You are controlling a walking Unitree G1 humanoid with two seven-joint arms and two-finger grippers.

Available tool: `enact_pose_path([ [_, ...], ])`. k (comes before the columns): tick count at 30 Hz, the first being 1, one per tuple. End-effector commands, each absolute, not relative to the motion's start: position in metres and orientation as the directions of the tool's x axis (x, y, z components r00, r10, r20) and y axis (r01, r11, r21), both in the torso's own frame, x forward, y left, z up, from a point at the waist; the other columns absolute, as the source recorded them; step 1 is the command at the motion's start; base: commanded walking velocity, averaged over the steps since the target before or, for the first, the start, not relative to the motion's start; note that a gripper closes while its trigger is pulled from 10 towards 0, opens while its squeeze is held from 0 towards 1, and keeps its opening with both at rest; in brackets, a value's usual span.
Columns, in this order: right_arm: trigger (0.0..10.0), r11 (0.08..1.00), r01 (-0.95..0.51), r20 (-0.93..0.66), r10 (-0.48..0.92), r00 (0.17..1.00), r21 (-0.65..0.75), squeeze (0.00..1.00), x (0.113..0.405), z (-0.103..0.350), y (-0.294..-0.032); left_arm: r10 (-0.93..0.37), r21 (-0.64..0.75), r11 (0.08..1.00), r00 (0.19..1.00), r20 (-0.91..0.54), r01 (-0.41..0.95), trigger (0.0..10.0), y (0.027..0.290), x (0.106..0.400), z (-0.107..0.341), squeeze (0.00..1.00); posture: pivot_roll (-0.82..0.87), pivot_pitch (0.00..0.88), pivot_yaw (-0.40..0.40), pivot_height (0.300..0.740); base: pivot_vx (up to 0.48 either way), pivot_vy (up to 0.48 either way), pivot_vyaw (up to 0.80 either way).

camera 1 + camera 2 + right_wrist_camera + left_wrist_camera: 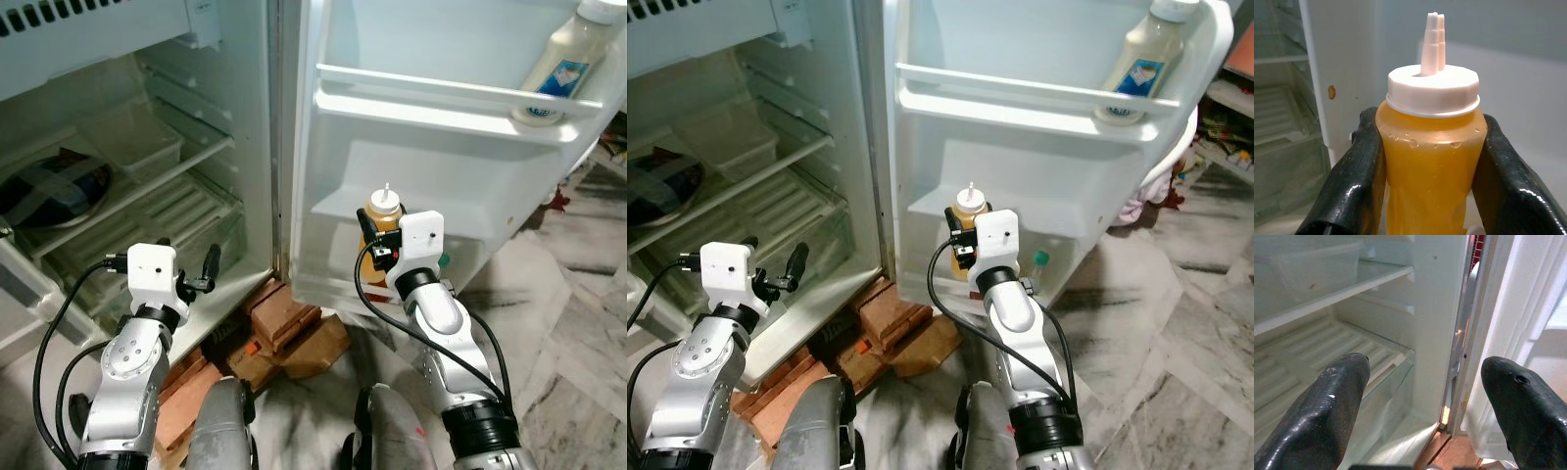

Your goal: Restocking fridge

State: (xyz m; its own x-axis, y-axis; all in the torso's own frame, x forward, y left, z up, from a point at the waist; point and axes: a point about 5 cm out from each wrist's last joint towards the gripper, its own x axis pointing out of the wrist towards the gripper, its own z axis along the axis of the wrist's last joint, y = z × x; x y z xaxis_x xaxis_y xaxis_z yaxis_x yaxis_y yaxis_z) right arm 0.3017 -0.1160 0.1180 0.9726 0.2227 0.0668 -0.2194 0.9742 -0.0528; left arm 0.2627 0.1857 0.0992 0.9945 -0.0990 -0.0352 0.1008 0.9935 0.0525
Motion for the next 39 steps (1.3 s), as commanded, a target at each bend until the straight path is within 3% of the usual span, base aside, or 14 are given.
enact_pose_path([
  [1,10.0,0.978,-0.200,0.082,0.204,0.976,-0.050,0.00,0.303,0.123,-0.120,-0.101,0.060,0.993,0.994,-0.039,0.103,10.0,0.184,0.261,0.100,0.00,0.11,0.118,-0.056,0.611,0.000,0.000,0.00],
  [8,10.0,0.978,-0.201,0.085,0.205,0.975,-0.048,0.00,0.303,0.124,-0.120,-0.123,0.050,0.991,0.991,-0.047,0.126,10.0,0.184,0.259,0.100,0.00,0.11,0.132,-0.050,0.571,0.000,0.000,0.00],
  [17,10.0,0.978,-0.203,0.084,0.207,0.975,-0.053,0.00,0.302,0.123,-0.119,-0.159,0.031,0.987,0.987,-0.020,0.159,10.0,0.183,0.258,0.107,0.00,0.11,0.145,-0.051,0.571,0.000,0.000,0.00],
  [39,10.0,0.972,-0.227,0.089,0.232,0.969,-0.066,0.00,0.305,0.126,-0.119,-0.179,0.017,0.984,0.984,-0.010,0.179,10.0,0.179,0.258,0.110,0.00,0.11,0.156,-0.051,0.571,0.338,0.000,0.00],
])
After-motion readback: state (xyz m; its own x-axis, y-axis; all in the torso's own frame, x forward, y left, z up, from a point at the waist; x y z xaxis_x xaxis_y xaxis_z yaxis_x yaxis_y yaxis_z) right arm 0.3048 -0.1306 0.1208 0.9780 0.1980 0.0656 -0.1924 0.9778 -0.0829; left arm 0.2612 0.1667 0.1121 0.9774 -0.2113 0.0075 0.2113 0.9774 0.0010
